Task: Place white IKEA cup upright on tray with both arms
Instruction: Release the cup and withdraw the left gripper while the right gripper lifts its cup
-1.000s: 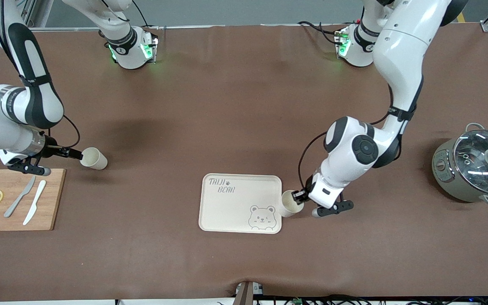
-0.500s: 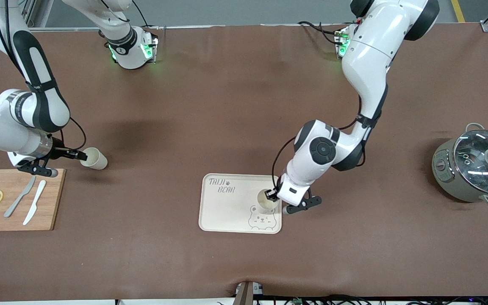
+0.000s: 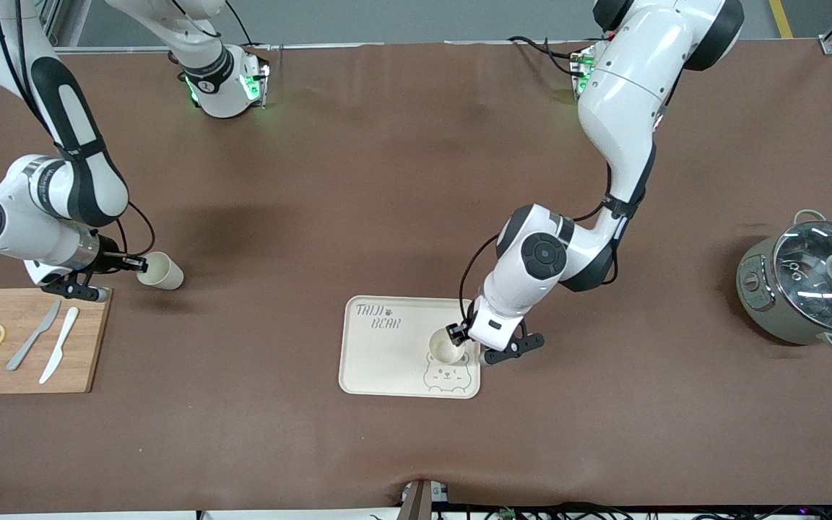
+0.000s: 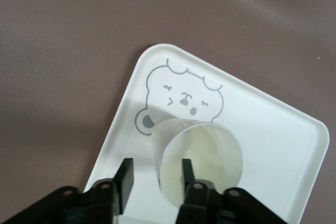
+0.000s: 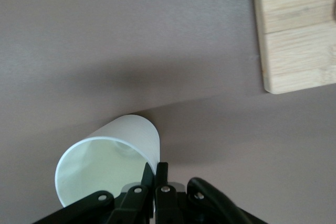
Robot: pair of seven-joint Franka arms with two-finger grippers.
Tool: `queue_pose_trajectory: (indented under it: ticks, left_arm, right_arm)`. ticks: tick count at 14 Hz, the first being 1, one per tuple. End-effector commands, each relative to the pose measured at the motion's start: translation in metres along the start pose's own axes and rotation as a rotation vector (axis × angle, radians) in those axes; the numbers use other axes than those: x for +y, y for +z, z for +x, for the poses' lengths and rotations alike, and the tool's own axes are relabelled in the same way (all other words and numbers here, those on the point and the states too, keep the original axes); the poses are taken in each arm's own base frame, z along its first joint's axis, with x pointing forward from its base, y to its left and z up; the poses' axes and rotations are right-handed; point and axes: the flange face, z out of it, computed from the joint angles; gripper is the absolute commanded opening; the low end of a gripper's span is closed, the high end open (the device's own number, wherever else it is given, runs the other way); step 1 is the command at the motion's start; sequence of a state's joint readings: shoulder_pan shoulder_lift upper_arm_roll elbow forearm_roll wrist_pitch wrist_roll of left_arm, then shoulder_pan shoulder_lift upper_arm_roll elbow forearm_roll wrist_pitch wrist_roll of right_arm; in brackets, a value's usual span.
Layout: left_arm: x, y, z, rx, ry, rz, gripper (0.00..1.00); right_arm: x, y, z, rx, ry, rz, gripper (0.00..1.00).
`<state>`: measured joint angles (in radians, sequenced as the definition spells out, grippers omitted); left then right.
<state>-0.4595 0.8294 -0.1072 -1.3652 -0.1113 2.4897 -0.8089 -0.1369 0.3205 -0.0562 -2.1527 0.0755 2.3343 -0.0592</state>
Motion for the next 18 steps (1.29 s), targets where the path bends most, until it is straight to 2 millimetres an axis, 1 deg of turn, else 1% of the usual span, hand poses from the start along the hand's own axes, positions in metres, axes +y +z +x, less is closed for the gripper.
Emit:
queue_pose_trajectory:
  ticks: [1, 2, 3, 4, 5, 6, 7, 9, 10, 12, 13, 14, 17, 18]
  left_arm:
    - [0.006, -0.030, 0.011, 0.022, -0.015, -0.008, 1.00]
    - [0.008, -0.047, 0.013, 0.012, -0.015, 0.007, 1.00]
    - [0.001, -0.065, 0.026, 0.013, -0.028, 0.027, 1.00]
    - [0.004, -0.089, 0.030, 0.023, -0.025, 0.021, 1.00]
    - [0.000, -0.108, 0.039, 0.036, -0.034, 0.023, 1.00]
    - [-0.008, -0.134, 0.053, 0.049, -0.048, 0.024, 1.00]
    - [-0.013, -0.156, 0.059, 0.045, -0.058, 0.033, 1.00]
    - [-0.032, -0.201, 0.076, 0.036, -0.049, 0.058, 1.00]
    - [-0.045, -0.220, 0.084, 0.020, -0.021, 0.078, 1.00]
    - [-0.069, -0.257, 0.096, -0.001, 0.034, 0.106, 1.00]
    - [-0.080, -0.275, 0.102, -0.007, 0.047, 0.115, 1.00]
    - [-0.096, -0.292, 0.111, -0.006, 0.047, 0.121, 1.00]
    - [-0.147, -0.333, 0.138, -0.010, 0.089, 0.141, 1.00]
    - [-0.167, -0.343, 0.145, -0.031, 0.112, 0.155, 1.00]
  right_arm:
    - [-0.024, -0.026, 0.007, -0.032, -0.027, 0.015, 0.00]
    - [-0.031, -0.049, 0.016, -0.057, -0.029, 0.022, 0.00]
    - [-0.041, -0.072, 0.024, -0.080, -0.015, 0.024, 0.00]
    - [-0.059, -0.094, 0.030, -0.094, 0.012, 0.019, 0.00]
    - [-0.081, -0.110, 0.035, -0.096, 0.037, 0.011, 0.00]
    - [-0.101, -0.121, 0.037, -0.089, 0.059, 0.007, 0.00]
    - [-0.123, -0.130, 0.038, -0.071, 0.074, 0.010, 0.00]
    - [-0.171, -0.139, 0.038, -0.068, 0.146, 0.086, 0.00]
    - [-0.195, -0.141, 0.038, -0.071, 0.187, 0.107, 0.00]
    - [-0.246, -0.146, 0.037, -0.056, 0.253, 0.107, 0.00]
    - [-0.263, -0.148, 0.038, -0.048, 0.294, 0.109, 0.00]
    - [-0.281, -0.149, 0.037, -0.047, 0.322, 0.112, 0.00]
    - [-0.345, -0.138, 0.030, -0.050, 0.406, 0.124, 0.00]
    - [-0.369, -0.128, 0.027, -0.049, 0.426, 0.116, 0.00]
